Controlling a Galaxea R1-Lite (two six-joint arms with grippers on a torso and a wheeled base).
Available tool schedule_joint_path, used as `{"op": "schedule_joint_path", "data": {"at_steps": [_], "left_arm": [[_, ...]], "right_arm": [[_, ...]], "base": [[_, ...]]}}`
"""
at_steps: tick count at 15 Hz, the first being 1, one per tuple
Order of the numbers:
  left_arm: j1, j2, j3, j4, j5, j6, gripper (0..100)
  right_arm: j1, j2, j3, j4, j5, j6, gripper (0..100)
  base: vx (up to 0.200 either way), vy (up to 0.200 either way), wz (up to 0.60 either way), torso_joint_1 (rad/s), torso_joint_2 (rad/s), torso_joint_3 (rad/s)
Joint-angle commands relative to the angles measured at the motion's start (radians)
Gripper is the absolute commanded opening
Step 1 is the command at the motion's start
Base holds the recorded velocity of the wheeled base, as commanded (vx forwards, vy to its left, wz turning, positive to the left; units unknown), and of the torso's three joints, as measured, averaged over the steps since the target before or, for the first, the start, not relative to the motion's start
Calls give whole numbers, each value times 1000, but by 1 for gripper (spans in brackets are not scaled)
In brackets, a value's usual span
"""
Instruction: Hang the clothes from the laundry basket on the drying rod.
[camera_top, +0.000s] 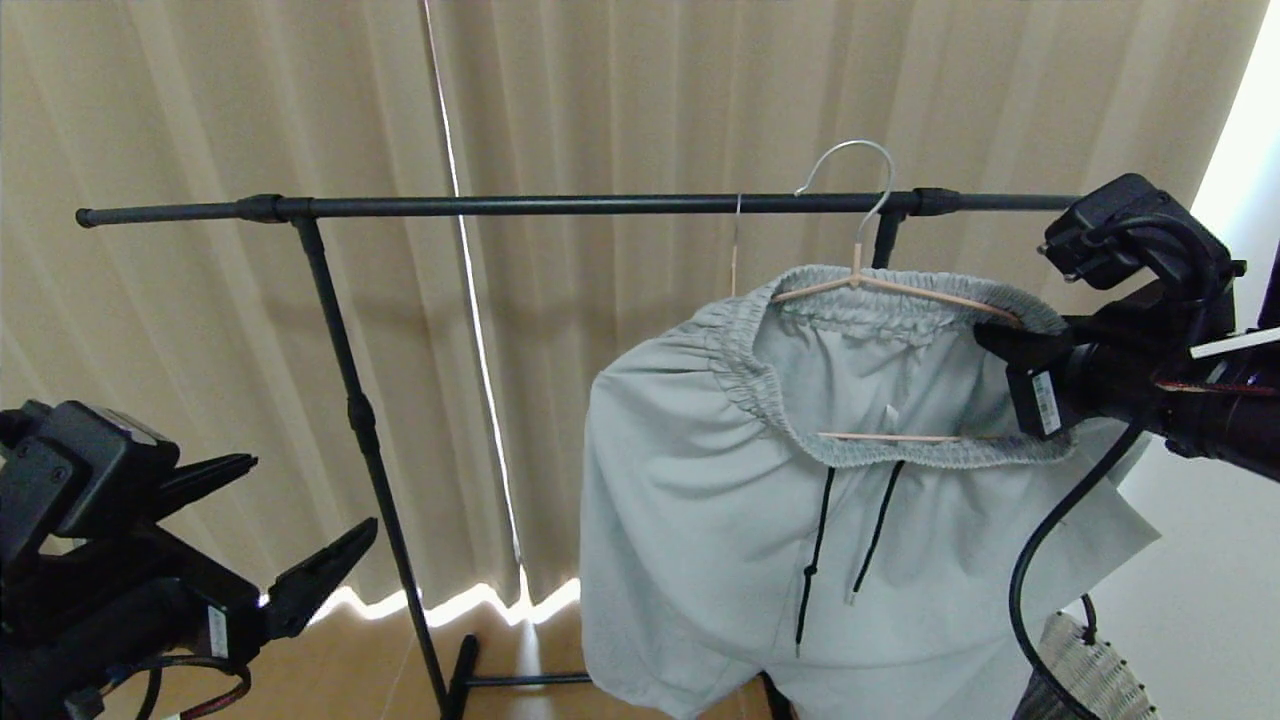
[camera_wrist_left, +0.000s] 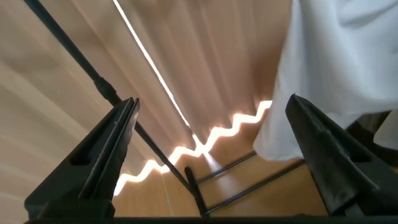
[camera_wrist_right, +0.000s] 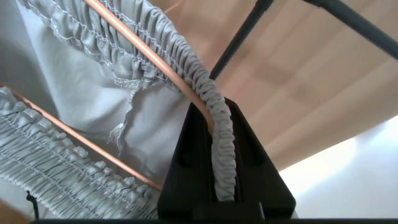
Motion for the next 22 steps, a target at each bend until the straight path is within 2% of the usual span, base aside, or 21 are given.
{"op": "schedule_joint_path", "data": {"at_steps": [1, 5, 18, 22], "left_arm": [[3, 23, -3, 0, 1, 0, 100], [3, 28, -11, 0, -1, 0, 100], [5, 34, -11, 0, -2, -2, 100], [11, 34, -3, 0, -1, -2, 100]], "right_arm": [[-6, -1, 1, 0, 1, 1, 0], [-20, -19, 10, -2, 1, 4, 0], [-25, -16, 25, 4, 1, 18, 0], [-54, 10, 18, 12, -1, 26, 0]], "base": [[0, 0, 0, 0, 0, 0], [0, 0, 0, 0, 0, 0], [0, 200, 0, 2, 4, 2], [0, 0, 0, 0, 0, 0]]}}
